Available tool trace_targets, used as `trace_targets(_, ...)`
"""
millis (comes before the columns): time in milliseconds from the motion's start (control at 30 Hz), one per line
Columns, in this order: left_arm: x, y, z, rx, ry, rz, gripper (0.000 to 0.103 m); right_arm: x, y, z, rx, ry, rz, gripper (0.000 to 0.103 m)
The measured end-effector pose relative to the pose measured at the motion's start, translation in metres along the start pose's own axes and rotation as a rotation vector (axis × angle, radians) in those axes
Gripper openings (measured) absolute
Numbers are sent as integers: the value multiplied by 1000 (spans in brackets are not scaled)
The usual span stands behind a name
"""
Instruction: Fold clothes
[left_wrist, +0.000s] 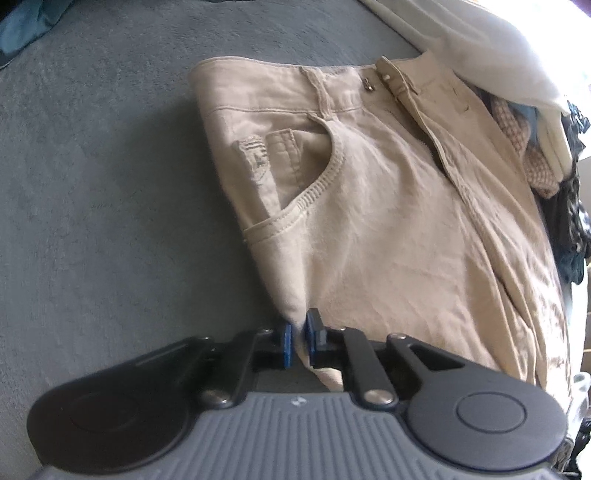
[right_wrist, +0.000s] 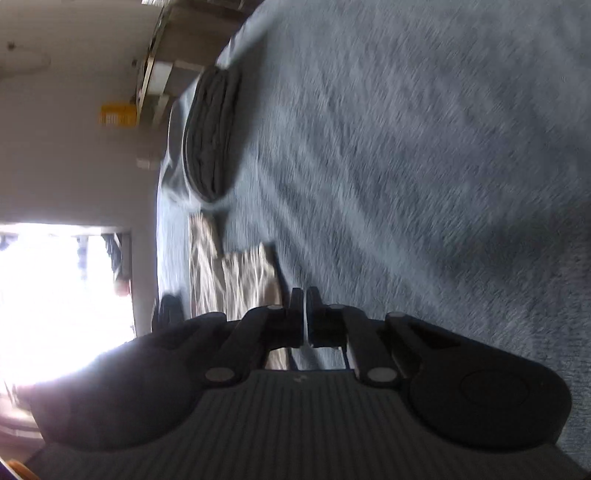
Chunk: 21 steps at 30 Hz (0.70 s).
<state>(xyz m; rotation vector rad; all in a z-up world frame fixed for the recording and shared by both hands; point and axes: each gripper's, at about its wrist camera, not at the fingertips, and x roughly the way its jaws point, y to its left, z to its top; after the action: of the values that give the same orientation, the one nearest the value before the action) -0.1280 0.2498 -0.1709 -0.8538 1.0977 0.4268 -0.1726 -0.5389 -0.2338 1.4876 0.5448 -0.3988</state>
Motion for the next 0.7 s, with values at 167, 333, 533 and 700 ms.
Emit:
trace_targets(167,-3,9,-3,-23,4,-11,15,21,35,-12,-112,102,-6,27)
trace_targets(333,-5,9,-7,-22,-7,-9,15,47,62,-15,-183,78,-67,45)
trace_targets(533,-7,4,-14,4,-28,10,15,107,73,-9,-169,46,-71,41)
trace_targets(700,-10,3,-17,3,-40,15,16,113,80,-10,-237,18,-111,3)
